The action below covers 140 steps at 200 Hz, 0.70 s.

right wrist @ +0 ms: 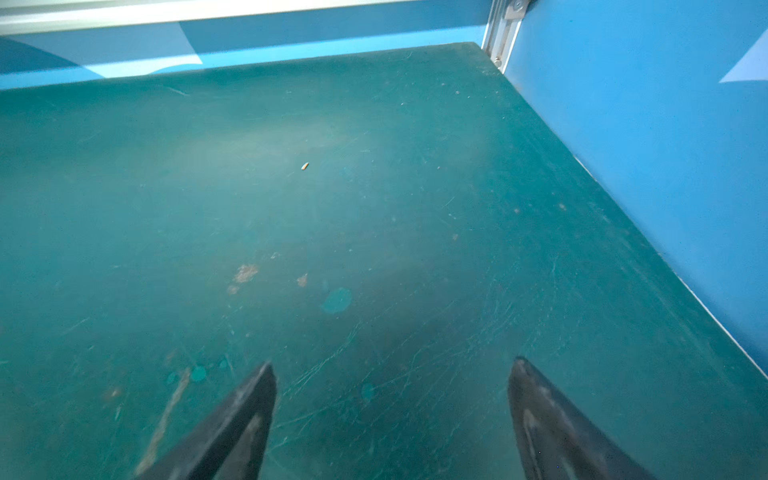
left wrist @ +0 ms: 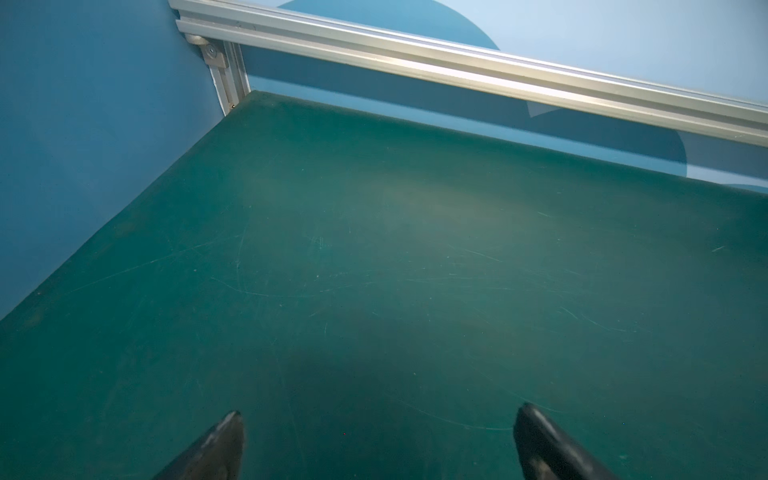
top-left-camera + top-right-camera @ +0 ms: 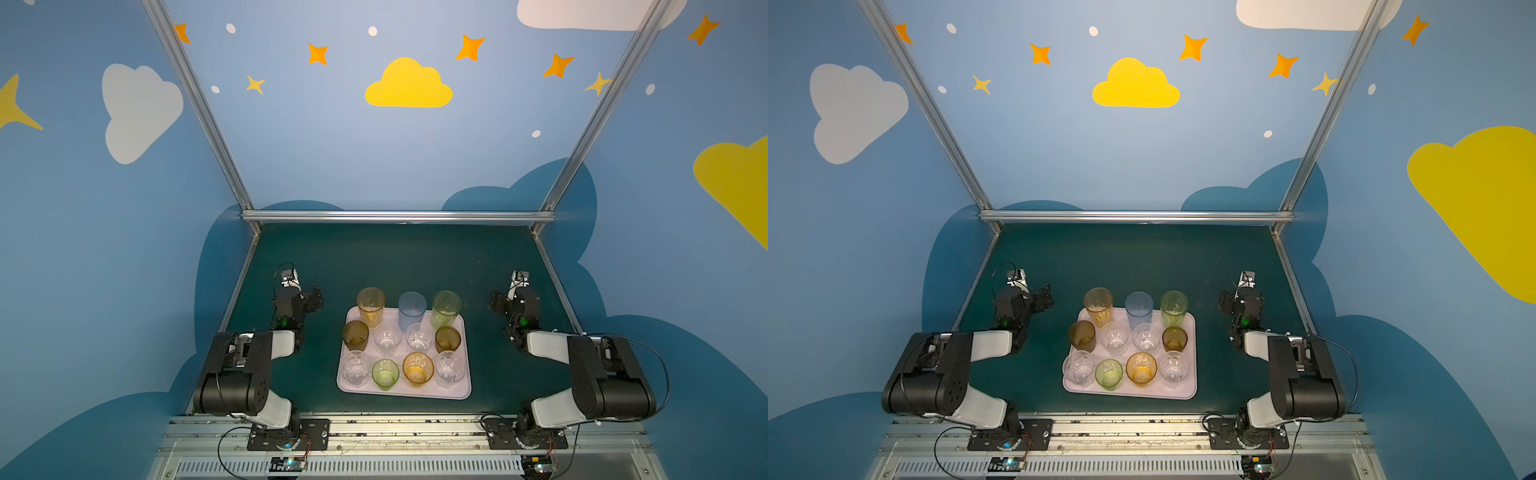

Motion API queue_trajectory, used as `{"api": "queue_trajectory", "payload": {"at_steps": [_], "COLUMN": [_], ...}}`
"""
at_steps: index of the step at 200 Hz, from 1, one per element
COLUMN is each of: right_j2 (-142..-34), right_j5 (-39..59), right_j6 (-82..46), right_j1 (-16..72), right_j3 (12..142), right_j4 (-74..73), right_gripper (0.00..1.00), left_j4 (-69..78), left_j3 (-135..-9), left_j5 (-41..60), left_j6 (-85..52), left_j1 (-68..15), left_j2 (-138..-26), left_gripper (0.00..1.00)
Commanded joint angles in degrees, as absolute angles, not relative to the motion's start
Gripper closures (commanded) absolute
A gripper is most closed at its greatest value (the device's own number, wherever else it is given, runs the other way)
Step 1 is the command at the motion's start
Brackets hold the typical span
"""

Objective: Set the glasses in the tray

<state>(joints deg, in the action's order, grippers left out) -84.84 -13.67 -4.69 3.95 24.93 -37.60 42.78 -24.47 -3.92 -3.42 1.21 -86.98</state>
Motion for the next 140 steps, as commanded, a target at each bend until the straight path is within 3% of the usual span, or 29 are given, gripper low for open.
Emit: {"api": "queue_trajectory", "payload": {"at_steps": [1,18,31,43,57,72,86,140], "right_j2": [-84.9,-85.8,-90.0,-86.1,-89.1,-86.5,-88.2,-87.4], "right_j5": [-13.9,-9.0,-9.3,-8.4,-8.9,-8.2,-8.7,-8.7], "right_j6": [-3.7,-2.1,-0.8,-2.0,-1.4,-2.0,-1.8,-2.1], "right_j1": [3.9,3.6,3.8,3.4,3.4,3.3,3.4,3.3], "right_j3": [26.1,23.5,20.2,22.7,20.7,22.5,21.1,21.7], "right_j4": [-38.8,-43.5,-57.3,-44.9,-54.6,-46.2,-51.9,-49.4], "right_gripper": [0.14,0.14,0.14,0.14,0.13,0.13,0.13,0.13], "left_j4": [42.0,42.0,42.0,41.9,41.9,41.9,41.9,41.9], "left_j3": [-24.3,-24.3,-24.3,-24.3,-24.3,-24.3,-24.3,-24.3], "left_j5": [-3.4,-3.5,-3.4,-3.4,-3.5,-3.5,-3.5,-3.4], "left_j6": [-3.4,-3.4,-3.4,-3.4,-3.4,-3.4,-3.4,-3.4], "left_j1": [1.2,1.3,1.3,1.3,1.3,1.3,1.3,1.3], "left_j2": [-87.1,-87.1,-87.1,-87.1,-87.1,-87.1,-87.1,-87.1], "left_gripper": [0.0,0.0,0.0,0.0,0.0,0.0,0.0,0.0]}}
